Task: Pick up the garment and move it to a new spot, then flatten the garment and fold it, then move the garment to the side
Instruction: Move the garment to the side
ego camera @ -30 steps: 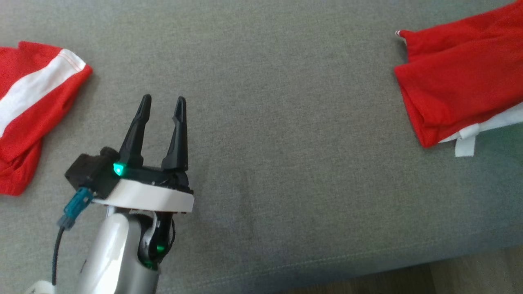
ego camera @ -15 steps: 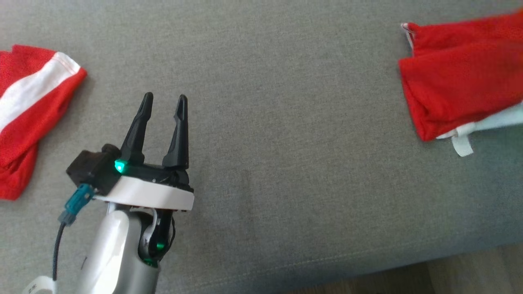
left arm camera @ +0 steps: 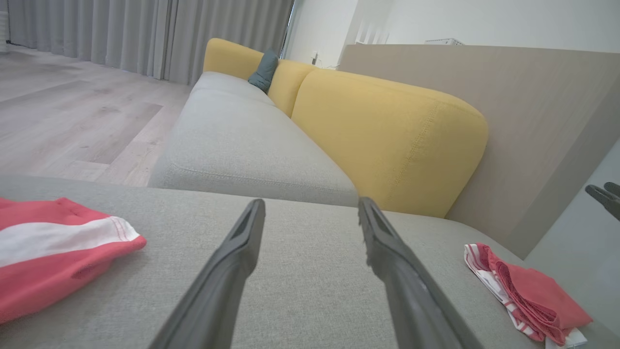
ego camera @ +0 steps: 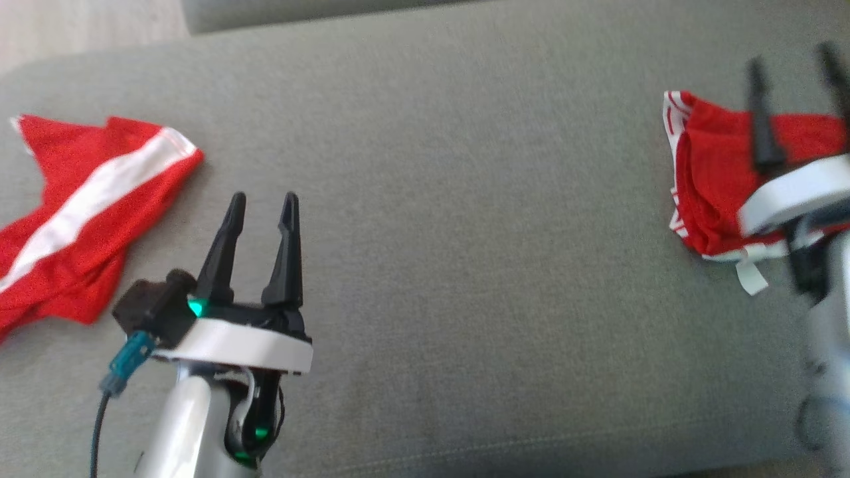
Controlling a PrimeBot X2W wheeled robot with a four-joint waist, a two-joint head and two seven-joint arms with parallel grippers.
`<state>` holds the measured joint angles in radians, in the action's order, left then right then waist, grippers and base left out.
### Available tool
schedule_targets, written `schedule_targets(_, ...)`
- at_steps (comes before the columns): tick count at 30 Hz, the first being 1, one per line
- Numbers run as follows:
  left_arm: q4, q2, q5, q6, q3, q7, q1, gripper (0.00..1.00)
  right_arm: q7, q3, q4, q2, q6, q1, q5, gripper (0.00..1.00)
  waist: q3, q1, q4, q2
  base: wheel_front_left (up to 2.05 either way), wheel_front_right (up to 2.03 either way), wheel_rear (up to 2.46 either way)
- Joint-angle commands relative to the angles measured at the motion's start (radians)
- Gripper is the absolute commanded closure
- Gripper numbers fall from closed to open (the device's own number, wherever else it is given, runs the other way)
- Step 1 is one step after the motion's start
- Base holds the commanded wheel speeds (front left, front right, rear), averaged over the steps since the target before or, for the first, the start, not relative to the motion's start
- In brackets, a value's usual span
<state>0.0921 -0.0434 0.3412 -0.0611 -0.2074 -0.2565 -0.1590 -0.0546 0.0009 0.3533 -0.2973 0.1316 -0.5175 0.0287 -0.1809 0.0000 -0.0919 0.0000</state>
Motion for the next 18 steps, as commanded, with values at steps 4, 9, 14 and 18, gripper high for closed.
schedule_targets(4,-0.044,-0.007,0.008,0.013,0.046,-0.005,0.021,0.0,-0.061,0.039,-0.058,0.103,-0.001,0.07,0.021,0.0,0.097,0.0,0.052,0.0,0.0,0.0,0.0)
schedule_targets(9,-0.048,-0.007,0.009,0.022,0.053,-0.005,0.056,0.0,-0.11,0.039,-0.066,0.183,-0.001,0.153,0.021,0.0,0.144,0.0,0.072,0.0,0.0,0.0,0.0)
schedule_targets(14,-0.053,-0.007,0.01,0.03,0.054,-0.005,0.102,0.0,-0.158,0.026,-0.069,0.237,-0.001,0.259,0.034,0.0,0.19,0.0,0.088,0.0,0.0,0.0,0.0)
schedule_targets(18,-0.064,-0.007,0.009,0.037,0.05,-0.005,0.141,0.0,-0.192,0.037,-0.086,0.246,-0.001,0.35,0.069,0.0,0.213,0.0,0.096,0.0,0.0,0.0,0.0)
